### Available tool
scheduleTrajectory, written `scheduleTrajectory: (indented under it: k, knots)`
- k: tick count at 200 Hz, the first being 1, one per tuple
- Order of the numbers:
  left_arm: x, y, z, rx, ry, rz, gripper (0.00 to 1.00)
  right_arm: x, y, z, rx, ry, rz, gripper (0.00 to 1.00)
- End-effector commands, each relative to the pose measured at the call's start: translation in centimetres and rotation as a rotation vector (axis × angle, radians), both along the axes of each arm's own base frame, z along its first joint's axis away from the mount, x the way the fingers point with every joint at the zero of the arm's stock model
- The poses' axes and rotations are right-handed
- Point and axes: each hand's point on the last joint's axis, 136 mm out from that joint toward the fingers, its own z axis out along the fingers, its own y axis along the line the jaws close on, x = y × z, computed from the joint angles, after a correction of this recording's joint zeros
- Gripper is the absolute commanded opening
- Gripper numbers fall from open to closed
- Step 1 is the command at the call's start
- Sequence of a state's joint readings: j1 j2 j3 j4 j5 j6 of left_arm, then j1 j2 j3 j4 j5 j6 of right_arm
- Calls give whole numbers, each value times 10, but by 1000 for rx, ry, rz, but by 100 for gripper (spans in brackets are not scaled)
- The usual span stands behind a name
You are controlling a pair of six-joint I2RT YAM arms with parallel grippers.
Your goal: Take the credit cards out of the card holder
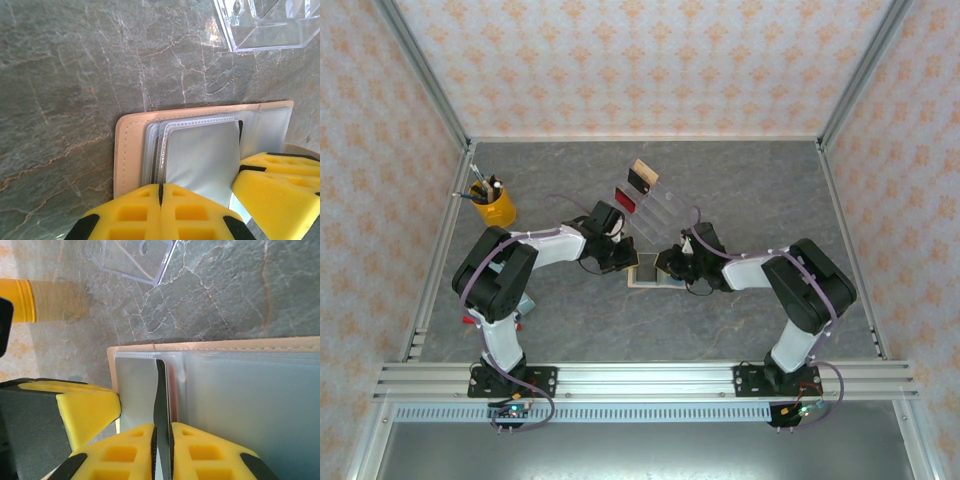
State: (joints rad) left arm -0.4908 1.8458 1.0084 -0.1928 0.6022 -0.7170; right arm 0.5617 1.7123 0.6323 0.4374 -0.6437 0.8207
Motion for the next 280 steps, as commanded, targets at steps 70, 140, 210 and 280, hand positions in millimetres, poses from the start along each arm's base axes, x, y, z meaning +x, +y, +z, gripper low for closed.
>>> scheduleTrajectory:
  k: [70, 140, 210, 280]
  knots:
    - [-58, 45, -78, 251, 224, 10, 0, -2, 37, 47, 221, -105, 119, 15]
    - [-57, 35, -73, 184, 209, -2, 0, -3, 36, 30, 123, -75, 127, 7]
    - [-57, 9, -60, 58, 170, -71, 0, -13, 35, -6, -85, -10, 164, 11]
    - [-44, 9, -33, 95, 95, -61, 4, -14, 26, -4, -134, -15, 128, 0]
